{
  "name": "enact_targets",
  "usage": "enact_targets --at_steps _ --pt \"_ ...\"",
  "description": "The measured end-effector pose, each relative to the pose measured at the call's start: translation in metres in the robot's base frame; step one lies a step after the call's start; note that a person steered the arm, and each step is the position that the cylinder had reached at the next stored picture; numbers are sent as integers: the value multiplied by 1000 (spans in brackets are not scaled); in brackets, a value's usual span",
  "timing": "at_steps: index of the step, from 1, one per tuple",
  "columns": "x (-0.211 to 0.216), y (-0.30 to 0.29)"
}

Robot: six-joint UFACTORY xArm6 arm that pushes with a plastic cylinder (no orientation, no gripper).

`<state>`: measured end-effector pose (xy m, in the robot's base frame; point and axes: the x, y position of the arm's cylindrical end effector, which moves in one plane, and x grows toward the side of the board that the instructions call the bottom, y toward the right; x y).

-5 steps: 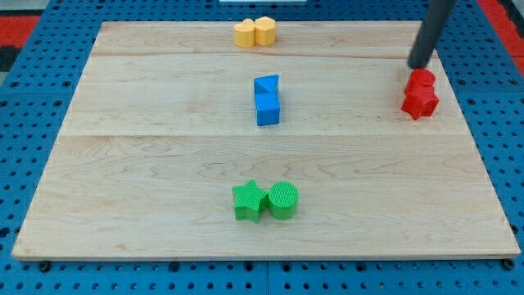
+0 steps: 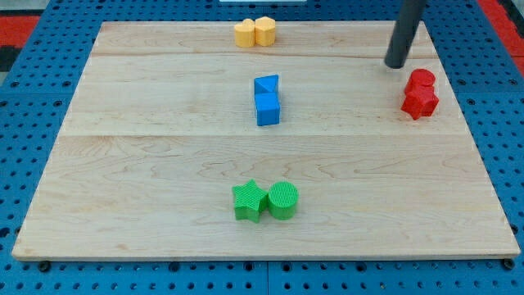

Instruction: Push the red circle along with red star down a bit

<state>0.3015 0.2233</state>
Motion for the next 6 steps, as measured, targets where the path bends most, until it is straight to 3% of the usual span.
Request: enact_targets --at_steps 1,6 --pt "2 38" --pt "80 2"
